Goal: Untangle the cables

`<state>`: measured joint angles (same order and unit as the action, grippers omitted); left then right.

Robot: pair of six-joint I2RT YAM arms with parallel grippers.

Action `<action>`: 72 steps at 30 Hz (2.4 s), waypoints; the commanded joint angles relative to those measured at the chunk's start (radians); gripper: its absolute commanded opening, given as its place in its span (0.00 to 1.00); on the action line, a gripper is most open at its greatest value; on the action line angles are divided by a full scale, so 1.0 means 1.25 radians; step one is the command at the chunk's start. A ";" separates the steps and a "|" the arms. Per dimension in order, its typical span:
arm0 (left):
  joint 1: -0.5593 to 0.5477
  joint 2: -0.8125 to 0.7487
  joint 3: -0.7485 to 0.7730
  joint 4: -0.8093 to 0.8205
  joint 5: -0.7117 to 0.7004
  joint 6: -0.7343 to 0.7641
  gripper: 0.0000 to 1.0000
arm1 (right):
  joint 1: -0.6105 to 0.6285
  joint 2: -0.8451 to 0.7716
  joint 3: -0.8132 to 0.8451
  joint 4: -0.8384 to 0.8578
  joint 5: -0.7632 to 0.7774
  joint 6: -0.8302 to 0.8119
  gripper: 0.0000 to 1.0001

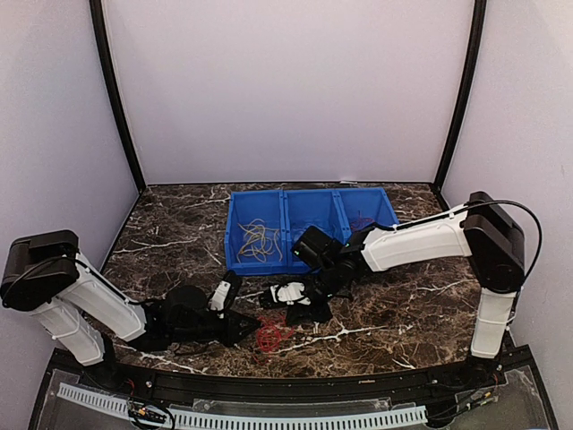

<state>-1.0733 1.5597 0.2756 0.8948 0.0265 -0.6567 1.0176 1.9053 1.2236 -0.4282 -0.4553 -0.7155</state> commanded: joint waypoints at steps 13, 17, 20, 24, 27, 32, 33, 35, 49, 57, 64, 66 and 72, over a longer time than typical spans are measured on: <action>0.011 -0.252 -0.110 -0.158 -0.197 -0.035 0.00 | -0.386 -0.374 -0.015 -0.101 -0.123 0.028 0.00; 0.015 -0.298 -0.128 -0.202 -0.221 -0.037 0.00 | -0.578 -0.441 -0.030 -0.043 -0.167 0.078 0.00; 0.016 -0.317 -0.131 -0.230 -0.229 -0.029 0.00 | -0.691 -0.443 -0.006 -0.033 -0.259 0.122 0.00; 0.018 -0.328 -0.120 -0.233 -0.231 -0.012 0.00 | -0.728 -0.426 -0.006 -0.031 -0.323 0.141 0.00; 0.018 -0.322 -0.103 -0.221 -0.219 0.002 0.00 | -0.672 -0.421 -0.040 -0.032 -0.328 0.131 0.07; 0.018 -0.299 -0.083 -0.226 -0.209 0.011 0.00 | -0.484 -0.405 -0.098 -0.008 -0.250 0.105 0.35; 0.018 -0.297 -0.081 -0.227 -0.208 0.011 0.00 | -0.433 -0.390 -0.098 -0.015 -0.238 0.102 0.37; 0.018 -0.293 -0.081 -0.229 -0.206 0.007 0.00 | -0.363 -0.346 -0.090 -0.024 -0.216 0.103 0.39; 0.018 -0.344 -0.087 -0.374 -0.256 -0.056 0.00 | -0.141 0.009 0.100 -0.038 -0.126 0.273 0.46; 0.018 -0.377 -0.107 -0.402 -0.287 -0.068 0.00 | -0.105 0.110 0.198 -0.067 -0.136 0.317 0.51; 0.018 -0.384 -0.106 -0.406 -0.278 -0.062 0.02 | -0.080 0.177 0.239 -0.089 -0.096 0.349 0.52; 0.018 -0.393 -0.103 -0.414 -0.274 -0.056 0.05 | -0.079 0.188 0.244 -0.086 -0.100 0.361 0.49; 0.016 -0.437 -0.035 -0.534 -0.263 0.023 0.37 | -0.079 0.207 0.255 -0.079 -0.124 0.381 0.11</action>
<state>-1.0565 1.0607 0.1635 0.3500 -0.3096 -0.7055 0.9142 2.1551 1.5066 -0.5335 -0.5888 -0.2684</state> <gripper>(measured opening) 0.295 0.242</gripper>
